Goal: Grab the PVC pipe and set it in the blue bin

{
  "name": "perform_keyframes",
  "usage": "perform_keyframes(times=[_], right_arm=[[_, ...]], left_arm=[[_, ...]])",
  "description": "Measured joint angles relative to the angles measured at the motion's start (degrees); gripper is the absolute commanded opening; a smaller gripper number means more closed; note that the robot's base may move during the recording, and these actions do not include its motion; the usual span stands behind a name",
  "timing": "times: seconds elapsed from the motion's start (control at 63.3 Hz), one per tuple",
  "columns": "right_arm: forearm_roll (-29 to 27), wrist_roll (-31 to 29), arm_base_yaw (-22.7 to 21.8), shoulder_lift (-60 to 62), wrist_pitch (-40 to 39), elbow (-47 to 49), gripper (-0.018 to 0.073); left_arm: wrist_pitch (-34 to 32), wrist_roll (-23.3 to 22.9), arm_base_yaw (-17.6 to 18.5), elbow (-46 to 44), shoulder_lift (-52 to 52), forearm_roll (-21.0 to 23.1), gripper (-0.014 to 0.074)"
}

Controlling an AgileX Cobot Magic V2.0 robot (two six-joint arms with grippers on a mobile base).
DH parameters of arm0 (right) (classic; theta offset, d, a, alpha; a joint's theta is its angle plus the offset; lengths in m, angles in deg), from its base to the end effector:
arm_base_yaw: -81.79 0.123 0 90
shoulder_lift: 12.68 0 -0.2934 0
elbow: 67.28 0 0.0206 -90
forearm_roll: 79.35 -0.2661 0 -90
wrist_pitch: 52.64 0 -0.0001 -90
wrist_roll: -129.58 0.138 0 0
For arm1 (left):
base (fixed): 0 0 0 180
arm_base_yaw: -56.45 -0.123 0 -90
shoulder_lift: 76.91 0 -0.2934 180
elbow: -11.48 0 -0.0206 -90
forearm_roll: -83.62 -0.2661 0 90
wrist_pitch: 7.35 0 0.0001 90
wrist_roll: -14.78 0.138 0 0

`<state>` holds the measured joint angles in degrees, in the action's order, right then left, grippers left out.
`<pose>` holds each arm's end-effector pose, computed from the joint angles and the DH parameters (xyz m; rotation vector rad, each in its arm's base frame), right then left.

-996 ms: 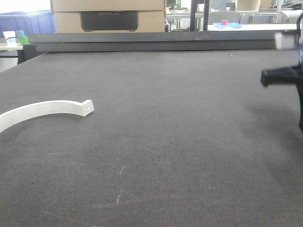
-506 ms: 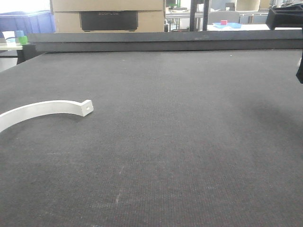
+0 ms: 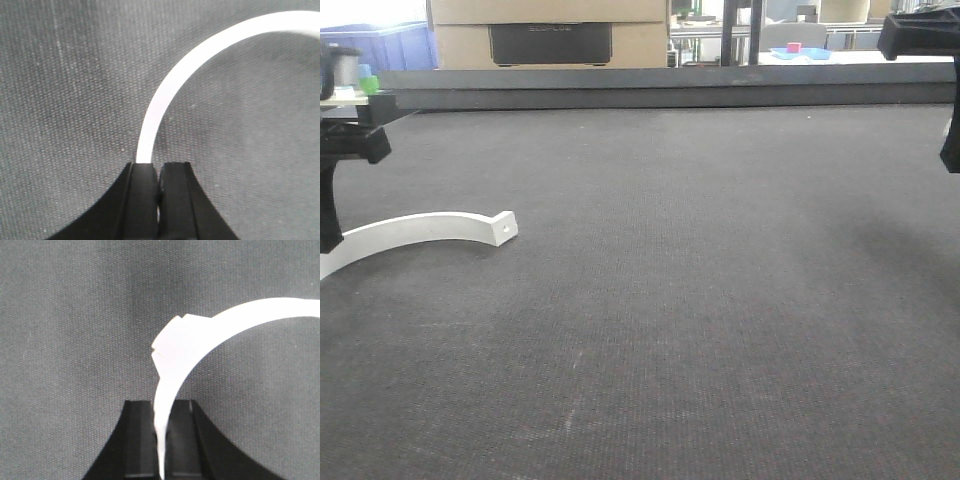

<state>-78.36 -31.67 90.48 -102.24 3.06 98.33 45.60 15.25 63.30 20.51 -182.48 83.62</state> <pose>0.3056 0.0447 0.2428 0.2347 2.7813 0.0971 0.3564 -0.0428 0.1788 0.1867 2.9186 -0.0178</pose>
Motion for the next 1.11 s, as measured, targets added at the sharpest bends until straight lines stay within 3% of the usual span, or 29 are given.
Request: perform_keyframes(times=[0.111,0.174,0.759,0.901,1.043,1.107], right_arm=[[0.0,0.0,0.0,0.0,-0.13,0.0,-0.0169],[0.0,-0.07,0.0,0.0,-0.13,0.0,-0.0169],[0.0,-0.07,0.0,0.0,-1.0,0.0,-0.0169],[0.0,-0.07,0.0,0.0,-1.1,0.0,-0.0169],[0.0,-0.2,0.0,0.0,-1.2,0.0,-0.0169],[0.0,-0.2,0.0,0.0,-1.2,0.0,-0.0169]], left_arm=[[-0.13,-0.11,0.0,0.0,-0.05,-0.45,0.0253],[-0.13,-0.47,0.0,0.0,-0.05,-0.53,0.0281],[-2.68,-6.11,-0.12,1.37,-3.58,-2.53,0.0229],[-2.68,-6.11,-0.12,1.26,-3.71,-2.53,0.0146],[-2.6,-6.2,-0.12,1.26,-3.71,-2.65,-0.0113],[-2.47,-6.2,-0.12,1.26,-3.71,-2.65,-0.0111]])
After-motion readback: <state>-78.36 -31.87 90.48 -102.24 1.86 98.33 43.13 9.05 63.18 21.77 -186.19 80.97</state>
